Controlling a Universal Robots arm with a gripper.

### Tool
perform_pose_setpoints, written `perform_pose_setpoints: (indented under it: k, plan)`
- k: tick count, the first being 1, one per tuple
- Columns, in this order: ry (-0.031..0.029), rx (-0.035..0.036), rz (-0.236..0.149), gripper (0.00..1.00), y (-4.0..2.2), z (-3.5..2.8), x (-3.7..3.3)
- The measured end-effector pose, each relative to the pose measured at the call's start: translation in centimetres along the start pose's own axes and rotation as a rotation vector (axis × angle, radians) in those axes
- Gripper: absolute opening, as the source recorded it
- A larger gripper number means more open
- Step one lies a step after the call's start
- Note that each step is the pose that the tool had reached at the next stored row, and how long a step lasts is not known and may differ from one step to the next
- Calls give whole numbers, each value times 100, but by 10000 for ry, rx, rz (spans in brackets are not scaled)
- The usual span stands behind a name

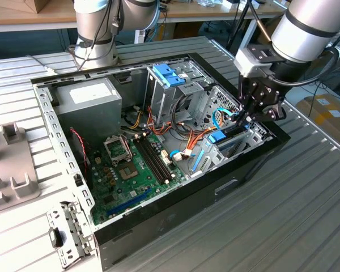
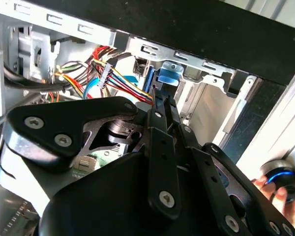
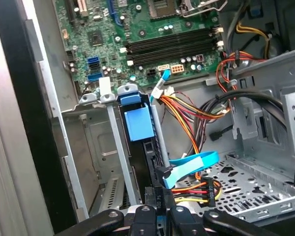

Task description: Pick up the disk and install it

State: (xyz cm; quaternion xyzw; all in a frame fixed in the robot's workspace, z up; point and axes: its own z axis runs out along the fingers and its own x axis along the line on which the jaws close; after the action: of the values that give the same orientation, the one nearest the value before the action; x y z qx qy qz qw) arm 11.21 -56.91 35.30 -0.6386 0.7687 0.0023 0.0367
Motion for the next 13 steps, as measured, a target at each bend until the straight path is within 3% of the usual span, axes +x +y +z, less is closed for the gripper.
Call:
perform_pose_setpoints:
  k: [5,13]
  plan:
    - [-46,-62,-1045,17,0,3,0]
    - [-47,-64,-1071,17,2,9,1]
